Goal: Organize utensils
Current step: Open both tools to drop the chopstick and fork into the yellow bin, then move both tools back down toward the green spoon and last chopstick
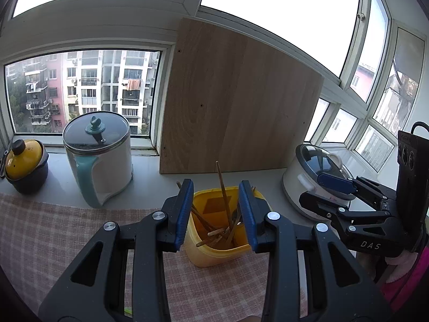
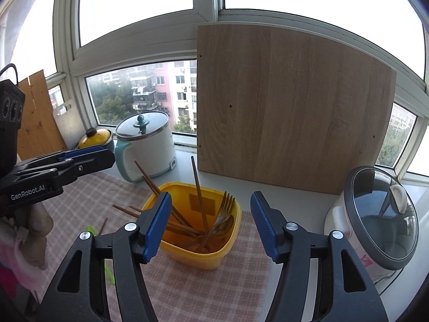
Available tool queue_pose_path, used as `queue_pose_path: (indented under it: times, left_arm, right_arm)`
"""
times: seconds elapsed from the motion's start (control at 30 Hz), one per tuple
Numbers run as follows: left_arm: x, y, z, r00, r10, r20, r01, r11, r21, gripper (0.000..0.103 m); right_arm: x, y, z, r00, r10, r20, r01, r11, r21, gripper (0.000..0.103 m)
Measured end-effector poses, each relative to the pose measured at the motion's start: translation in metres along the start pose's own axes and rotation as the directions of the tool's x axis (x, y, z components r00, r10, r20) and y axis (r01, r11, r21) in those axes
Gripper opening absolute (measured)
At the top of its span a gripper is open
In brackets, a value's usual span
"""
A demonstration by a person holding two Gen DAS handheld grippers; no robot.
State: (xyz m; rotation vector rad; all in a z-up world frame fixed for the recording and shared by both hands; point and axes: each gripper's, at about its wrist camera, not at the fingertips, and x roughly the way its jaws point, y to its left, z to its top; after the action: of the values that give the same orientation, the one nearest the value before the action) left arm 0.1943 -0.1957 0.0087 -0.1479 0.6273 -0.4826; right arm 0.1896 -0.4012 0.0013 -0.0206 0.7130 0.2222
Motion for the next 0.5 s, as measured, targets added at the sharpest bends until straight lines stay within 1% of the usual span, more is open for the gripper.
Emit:
queue_pose_path:
  times: [0.2,0.3,0.5]
  left_arm:
    - [-0.019,0.008,-0.009,1.000,0.019,-0.003,-0.019,1.000,0.024,0.035]
    - [-0.027,0.011,-0.013,0.999,0.035,-0.001,-0.035,0.999,0.041,0.035]
    - [-0.044,0.023,-0.024,0.999,0.051,-0.008,-0.050,0.997,0.055,0.035]
  right_arm:
    - [-0.009,0.015,-0.009,1.000,-0.007,-0.003,0.007,1.000,0.002,0.070]
    - [-0.012,0.024,-0.012,1.000,-0.010,-0.003,0.010,1.000,0.005,0.077]
    - [-0.013,0.043,-0.019,1.000,-0.014,-0.016,0.014,1.000,0.002,0.080]
